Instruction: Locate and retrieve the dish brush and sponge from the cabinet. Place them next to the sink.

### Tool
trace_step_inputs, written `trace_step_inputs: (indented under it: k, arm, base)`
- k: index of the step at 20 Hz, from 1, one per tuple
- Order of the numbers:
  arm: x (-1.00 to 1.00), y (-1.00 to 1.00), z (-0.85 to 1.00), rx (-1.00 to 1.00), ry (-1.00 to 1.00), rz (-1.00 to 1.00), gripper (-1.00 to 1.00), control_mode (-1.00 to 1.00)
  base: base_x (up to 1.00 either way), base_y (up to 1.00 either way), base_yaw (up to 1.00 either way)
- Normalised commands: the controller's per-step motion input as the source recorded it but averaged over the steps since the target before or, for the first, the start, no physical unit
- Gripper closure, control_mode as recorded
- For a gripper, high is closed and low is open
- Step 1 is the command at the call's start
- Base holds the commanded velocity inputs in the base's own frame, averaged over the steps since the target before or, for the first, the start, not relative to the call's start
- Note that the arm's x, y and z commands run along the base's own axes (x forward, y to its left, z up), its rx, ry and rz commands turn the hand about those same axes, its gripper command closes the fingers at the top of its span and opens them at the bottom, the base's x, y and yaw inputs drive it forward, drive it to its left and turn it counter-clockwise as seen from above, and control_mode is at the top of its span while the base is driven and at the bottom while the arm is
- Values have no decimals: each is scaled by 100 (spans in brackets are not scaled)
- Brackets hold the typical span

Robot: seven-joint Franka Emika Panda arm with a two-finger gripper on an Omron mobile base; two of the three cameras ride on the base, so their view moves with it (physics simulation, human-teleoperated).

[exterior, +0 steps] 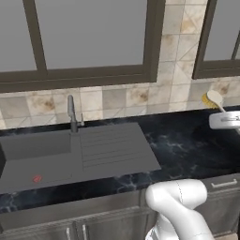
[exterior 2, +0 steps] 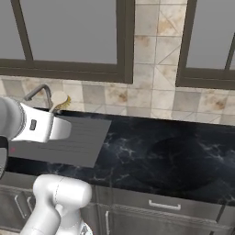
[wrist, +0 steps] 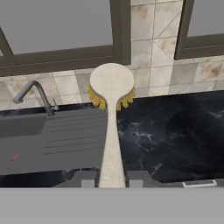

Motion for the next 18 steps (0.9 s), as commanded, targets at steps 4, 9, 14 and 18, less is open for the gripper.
trace_step_inputs:
  k: [4,9,14,18]
  arm:
    - [0,0,0,0,0,0,100,100]
    - [0,0,0,0,0,0,100,100]
    - [0,0,0,0,0,0,100,100]
    - [0,0,0,0,0,0,100,100]
  base:
    - [53,39,-8]
    - [69,6,0]
    - [6,0,0]
    - [0,0,0]
